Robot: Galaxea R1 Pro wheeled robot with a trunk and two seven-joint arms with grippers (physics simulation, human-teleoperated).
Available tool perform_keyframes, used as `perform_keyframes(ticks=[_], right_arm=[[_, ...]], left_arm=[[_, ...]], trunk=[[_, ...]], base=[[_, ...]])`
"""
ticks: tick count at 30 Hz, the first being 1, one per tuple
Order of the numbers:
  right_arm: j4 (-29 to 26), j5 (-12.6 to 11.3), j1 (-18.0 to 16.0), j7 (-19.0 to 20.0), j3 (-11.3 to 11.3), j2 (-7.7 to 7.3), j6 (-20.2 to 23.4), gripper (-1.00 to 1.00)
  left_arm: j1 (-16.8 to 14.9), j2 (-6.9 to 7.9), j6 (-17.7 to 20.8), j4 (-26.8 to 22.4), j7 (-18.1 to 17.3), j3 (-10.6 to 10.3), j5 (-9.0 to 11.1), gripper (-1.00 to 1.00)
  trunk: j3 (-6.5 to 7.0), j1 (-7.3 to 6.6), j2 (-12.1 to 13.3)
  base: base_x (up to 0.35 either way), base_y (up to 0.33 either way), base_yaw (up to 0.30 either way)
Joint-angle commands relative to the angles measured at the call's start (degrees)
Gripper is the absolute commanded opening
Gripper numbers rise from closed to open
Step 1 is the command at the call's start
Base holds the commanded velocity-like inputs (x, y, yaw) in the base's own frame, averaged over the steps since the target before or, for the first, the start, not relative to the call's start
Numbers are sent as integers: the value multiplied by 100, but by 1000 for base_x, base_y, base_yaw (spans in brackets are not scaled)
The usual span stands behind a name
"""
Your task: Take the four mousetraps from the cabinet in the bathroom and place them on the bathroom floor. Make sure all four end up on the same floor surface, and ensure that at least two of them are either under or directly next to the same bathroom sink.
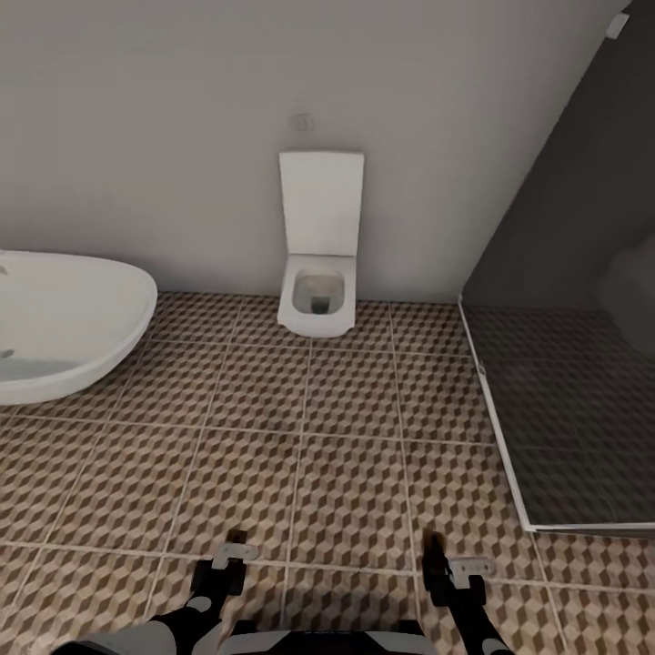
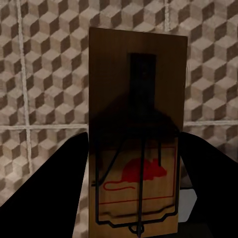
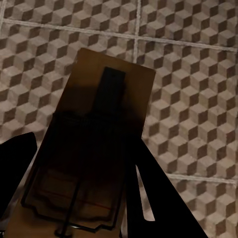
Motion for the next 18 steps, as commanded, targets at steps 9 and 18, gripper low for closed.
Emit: perform_keyframes(ticks=[9,18], right_arm=[[2,-51,-2,-11,52,-2,-16,-100],[2,-58,-2,-5,52,-8,-16,-100]], left_arm=[[-11,-6,-42,29,15,-48,51,-100],[-11,-6,-42,29,14,-48,51,-100]], trunk=[[-7,3,-9],[-7,3,-9]], base=[[3,-2,81],[14,1,-22]])
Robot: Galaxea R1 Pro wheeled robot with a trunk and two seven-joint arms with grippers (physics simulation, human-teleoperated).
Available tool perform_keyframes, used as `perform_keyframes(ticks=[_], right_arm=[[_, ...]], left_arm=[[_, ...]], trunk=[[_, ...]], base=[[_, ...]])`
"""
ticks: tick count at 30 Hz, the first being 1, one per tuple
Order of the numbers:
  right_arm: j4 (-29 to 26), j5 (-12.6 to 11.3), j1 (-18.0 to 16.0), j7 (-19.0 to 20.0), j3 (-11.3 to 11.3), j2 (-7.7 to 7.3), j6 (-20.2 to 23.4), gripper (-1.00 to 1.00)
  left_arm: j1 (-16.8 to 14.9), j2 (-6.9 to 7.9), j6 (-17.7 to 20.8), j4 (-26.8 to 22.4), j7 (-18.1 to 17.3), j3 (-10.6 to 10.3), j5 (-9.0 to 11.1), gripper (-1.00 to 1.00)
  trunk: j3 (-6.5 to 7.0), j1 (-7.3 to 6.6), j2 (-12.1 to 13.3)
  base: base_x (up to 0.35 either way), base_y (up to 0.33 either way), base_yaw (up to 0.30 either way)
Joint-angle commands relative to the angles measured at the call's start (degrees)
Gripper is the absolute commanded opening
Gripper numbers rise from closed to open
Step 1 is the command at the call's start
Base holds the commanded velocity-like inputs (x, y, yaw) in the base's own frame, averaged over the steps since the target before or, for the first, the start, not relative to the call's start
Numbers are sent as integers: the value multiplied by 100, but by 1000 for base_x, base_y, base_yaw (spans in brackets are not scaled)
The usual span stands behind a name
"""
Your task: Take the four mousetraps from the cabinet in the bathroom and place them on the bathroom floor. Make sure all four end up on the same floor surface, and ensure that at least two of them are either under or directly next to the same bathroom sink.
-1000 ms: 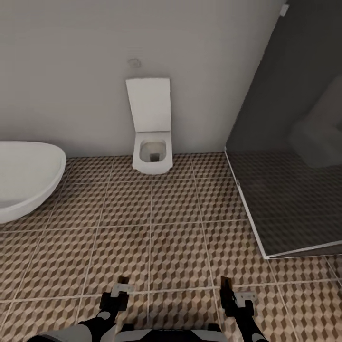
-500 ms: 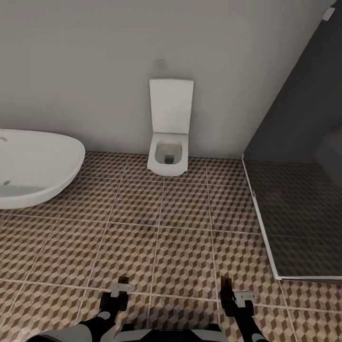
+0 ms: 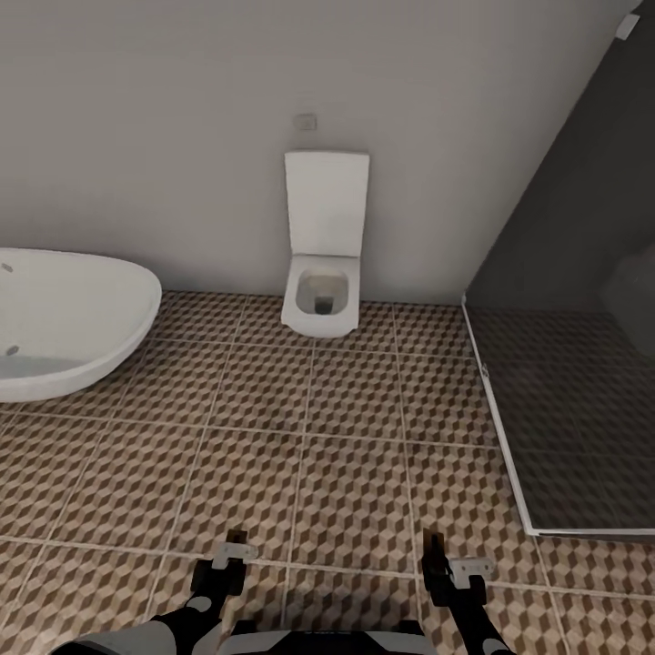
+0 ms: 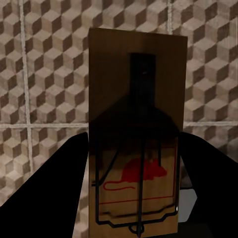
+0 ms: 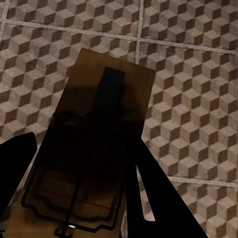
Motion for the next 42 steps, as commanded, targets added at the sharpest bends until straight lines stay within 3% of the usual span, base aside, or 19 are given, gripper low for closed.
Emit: perform_keyframes(ticks=[1,11,42], right_arm=[[5,-53,-3,-11,52,0,-17,-100],[5,-50,-3,-11,52,-1,-17,-100],[5,-38,-3,-14,52,-1,-17,-100]], left_arm=[[-9,-5,-41,26,13,-48,50,-100],[-9,-5,-41,26,16,-48,50,-100],[-9,-5,-41,26,8,-48,50,-100]], trunk=[[-7,4,-9],[2,4,-9],[3,4,-9]], base=[[97,21,-143],[175,123,-172],[10,5,-3]])
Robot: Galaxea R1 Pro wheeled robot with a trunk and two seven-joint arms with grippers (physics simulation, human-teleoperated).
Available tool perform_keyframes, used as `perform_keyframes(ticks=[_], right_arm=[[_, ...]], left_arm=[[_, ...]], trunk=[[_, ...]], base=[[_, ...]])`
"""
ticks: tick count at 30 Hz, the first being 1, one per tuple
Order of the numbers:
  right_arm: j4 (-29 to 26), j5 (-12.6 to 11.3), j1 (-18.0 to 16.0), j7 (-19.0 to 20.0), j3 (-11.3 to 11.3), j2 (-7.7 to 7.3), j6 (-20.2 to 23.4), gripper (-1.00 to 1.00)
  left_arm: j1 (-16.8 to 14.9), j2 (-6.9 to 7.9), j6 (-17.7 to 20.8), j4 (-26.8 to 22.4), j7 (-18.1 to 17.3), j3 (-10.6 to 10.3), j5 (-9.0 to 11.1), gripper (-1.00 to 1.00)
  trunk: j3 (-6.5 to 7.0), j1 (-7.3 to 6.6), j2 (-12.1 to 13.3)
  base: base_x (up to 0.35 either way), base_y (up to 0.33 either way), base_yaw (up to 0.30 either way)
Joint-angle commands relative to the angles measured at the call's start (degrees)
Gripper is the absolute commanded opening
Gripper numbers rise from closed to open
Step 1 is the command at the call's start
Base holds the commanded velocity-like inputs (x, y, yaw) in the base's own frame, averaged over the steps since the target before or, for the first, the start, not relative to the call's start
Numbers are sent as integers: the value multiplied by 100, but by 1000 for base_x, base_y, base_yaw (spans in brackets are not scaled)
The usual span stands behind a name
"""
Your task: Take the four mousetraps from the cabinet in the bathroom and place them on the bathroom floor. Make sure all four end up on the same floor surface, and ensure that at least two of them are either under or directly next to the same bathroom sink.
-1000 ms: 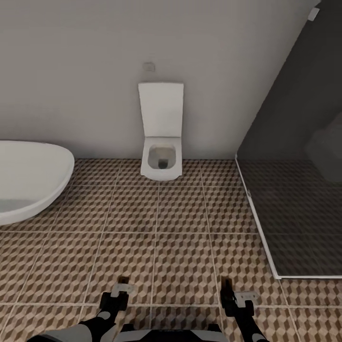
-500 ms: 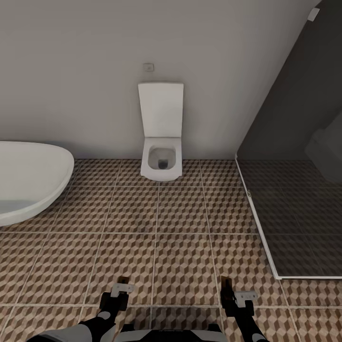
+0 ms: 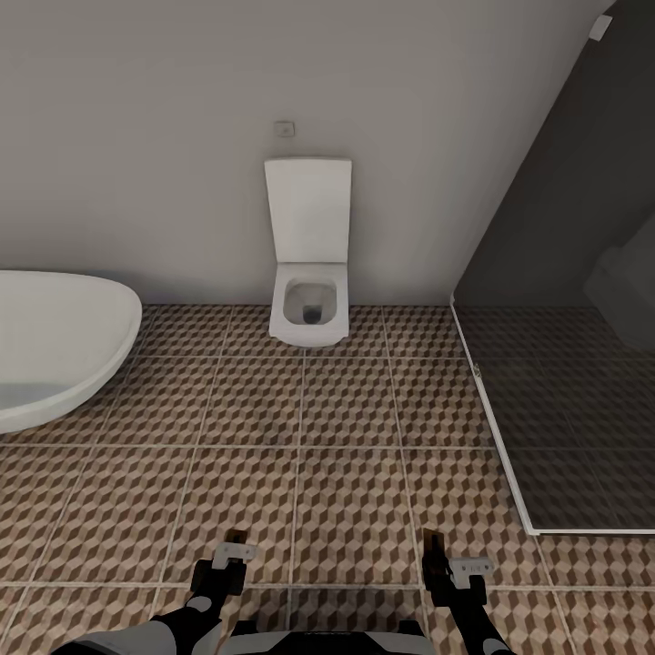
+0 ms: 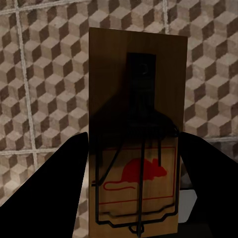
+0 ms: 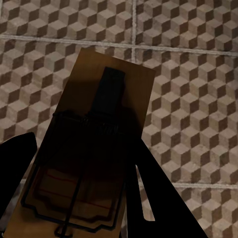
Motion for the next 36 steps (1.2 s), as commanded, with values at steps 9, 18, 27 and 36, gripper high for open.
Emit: perform_keyframes(ticks=[9,18,27,36], right_arm=[[4,-52,-3,-9,52,0,-17,-100],[4,-50,-3,-7,52,0,-17,-100],[4,-50,-3,-8,52,-3,-17,-100],[4,-63,-3,21,52,0,-17,-100]], left_arm=[[-10,-5,-41,27,14,-48,49,-100],[-10,-5,-41,27,14,-48,49,-100],[-10,-5,-41,27,14,-48,49,-100],[-10,-5,-41,27,14,-48,49,-100]], trunk=[[-7,3,-9],[-7,3,-9],[-7,3,-9],[-7,3,-9]], base=[[0,0,0],[0,0,0],[0,0,0],[0,0,0]])
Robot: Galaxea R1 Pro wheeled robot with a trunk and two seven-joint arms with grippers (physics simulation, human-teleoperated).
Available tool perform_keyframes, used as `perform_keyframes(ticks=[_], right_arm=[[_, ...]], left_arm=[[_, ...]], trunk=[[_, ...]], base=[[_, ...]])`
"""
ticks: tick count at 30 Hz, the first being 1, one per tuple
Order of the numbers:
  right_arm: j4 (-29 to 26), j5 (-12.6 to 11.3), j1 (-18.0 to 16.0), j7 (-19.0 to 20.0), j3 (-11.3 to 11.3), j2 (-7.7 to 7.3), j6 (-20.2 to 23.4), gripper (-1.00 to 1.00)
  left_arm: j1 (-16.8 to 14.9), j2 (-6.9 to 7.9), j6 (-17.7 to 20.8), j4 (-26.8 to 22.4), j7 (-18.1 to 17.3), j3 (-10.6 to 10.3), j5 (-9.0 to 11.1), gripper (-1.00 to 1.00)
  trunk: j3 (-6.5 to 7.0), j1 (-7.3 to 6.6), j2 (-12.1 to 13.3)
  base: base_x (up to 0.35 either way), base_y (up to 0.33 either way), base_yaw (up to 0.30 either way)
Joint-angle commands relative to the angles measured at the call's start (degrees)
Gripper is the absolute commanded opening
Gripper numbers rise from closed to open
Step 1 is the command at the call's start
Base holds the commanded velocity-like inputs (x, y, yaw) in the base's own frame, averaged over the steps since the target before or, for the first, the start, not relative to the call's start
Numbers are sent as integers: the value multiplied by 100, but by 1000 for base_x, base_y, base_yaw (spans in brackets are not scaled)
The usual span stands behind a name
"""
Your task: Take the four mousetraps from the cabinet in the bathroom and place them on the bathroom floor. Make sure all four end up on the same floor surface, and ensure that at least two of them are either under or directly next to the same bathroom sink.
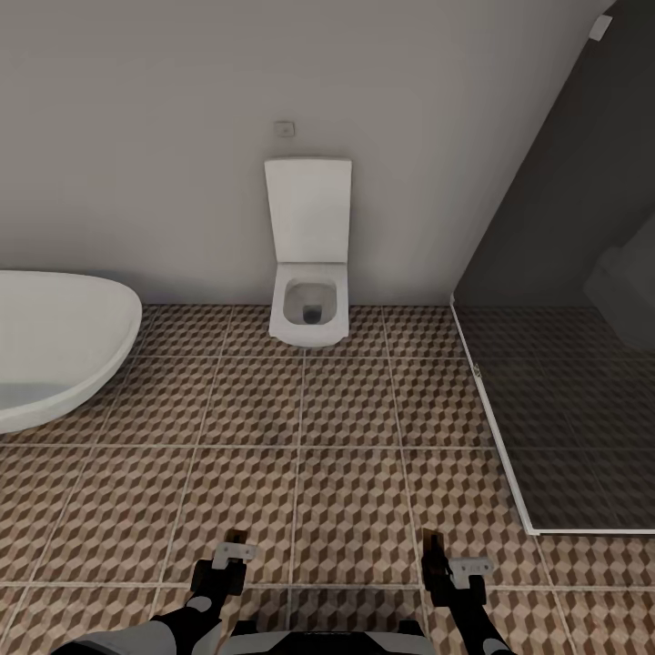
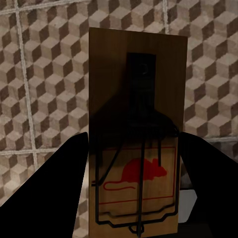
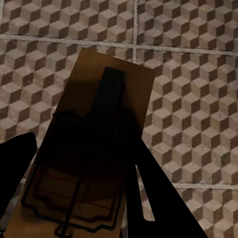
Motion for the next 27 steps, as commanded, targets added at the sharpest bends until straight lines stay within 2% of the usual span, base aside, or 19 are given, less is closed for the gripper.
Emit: perform_keyframes(ticks=[1,27], right_arm=[[4,-51,-3,-8,50,0,-17,-100],[4,-54,-3,-13,50,0,-17,-100]], left_arm=[[-10,-5,-41,27,14,-48,50,-100],[-10,-5,-41,27,14,-48,50,-100]], trunk=[[-7,3,-9],[-7,3,-9]], base=[[0,0,0],[0,0,0]])
